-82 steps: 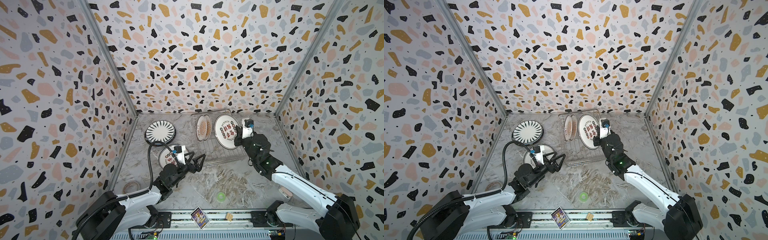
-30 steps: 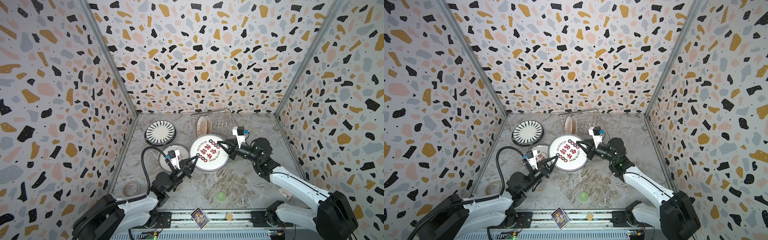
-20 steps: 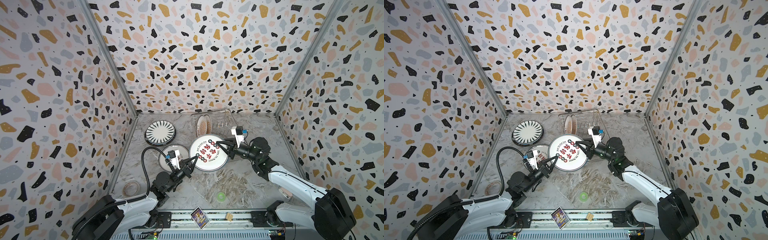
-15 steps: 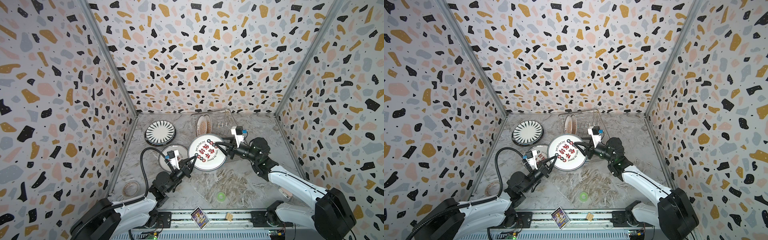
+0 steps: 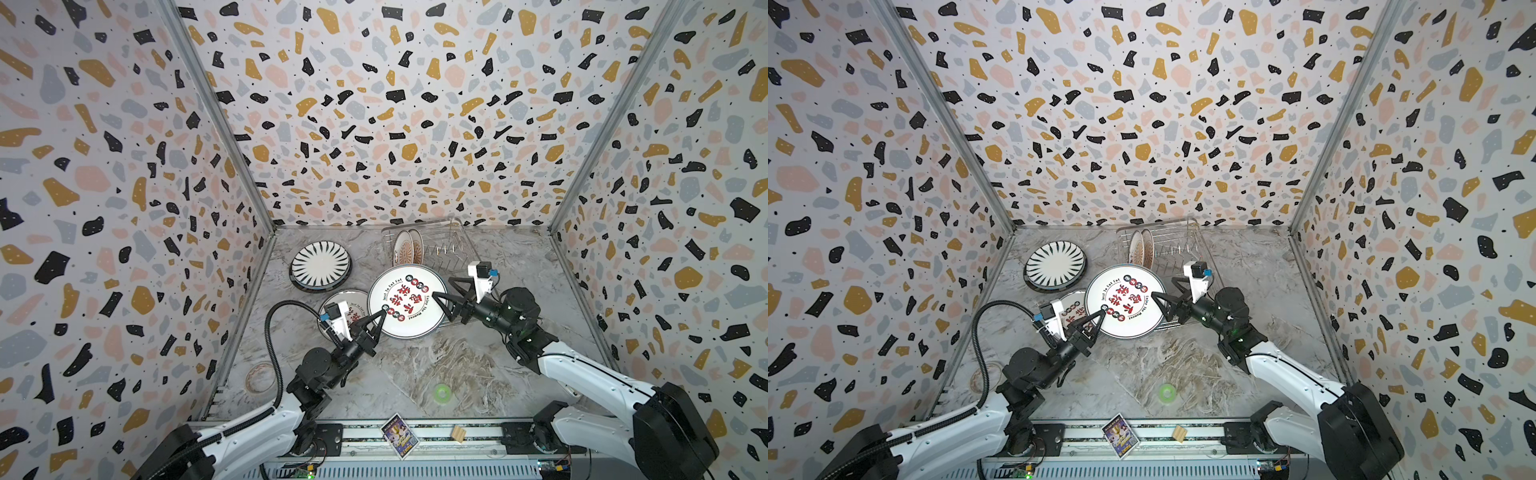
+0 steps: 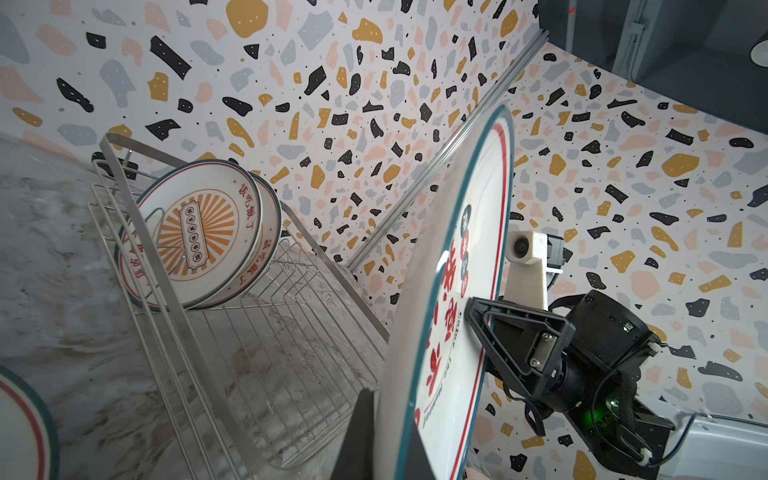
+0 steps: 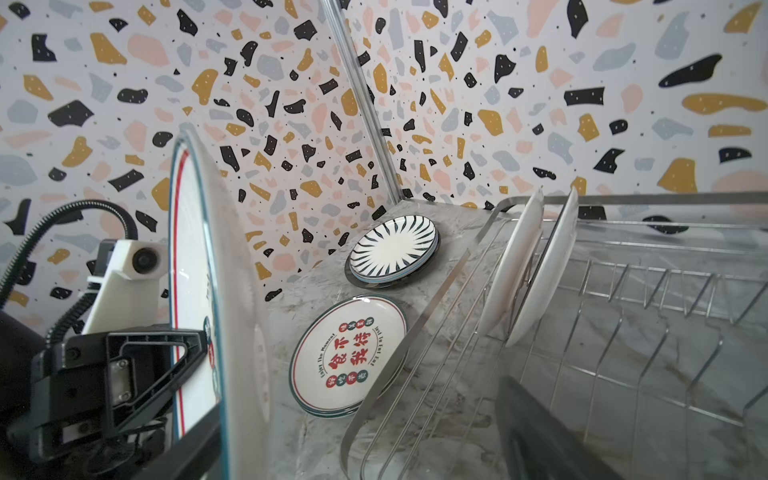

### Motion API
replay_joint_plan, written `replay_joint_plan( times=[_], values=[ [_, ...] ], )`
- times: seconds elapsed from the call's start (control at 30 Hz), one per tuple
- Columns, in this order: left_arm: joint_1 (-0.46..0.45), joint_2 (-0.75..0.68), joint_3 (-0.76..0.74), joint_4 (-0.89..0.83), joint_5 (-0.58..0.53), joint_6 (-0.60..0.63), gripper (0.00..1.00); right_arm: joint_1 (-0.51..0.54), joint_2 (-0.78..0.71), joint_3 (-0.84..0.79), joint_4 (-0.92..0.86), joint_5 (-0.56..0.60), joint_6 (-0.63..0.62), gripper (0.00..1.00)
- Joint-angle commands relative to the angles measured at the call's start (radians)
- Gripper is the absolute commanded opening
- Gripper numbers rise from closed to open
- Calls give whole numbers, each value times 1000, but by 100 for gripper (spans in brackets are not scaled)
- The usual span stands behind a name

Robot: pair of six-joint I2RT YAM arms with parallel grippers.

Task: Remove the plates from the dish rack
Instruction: 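Carry the red-lettered plate toward the stack with the left gripper while the right releases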

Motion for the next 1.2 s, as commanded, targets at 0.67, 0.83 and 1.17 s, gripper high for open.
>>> replay_joint_plan(
  times=[0.67,0.83,1.17],
  values=[
    [289,-169,-44,-188,-203,-196,0,259,56,17,123,338,-103,99],
    [338,-153,-61,-195,-202,-276,0,287,141,67,150,236,-136,99],
    [347,-185,-77,-294,-260,-403,0,363,358,253,77,214,-231,99]
  ],
)
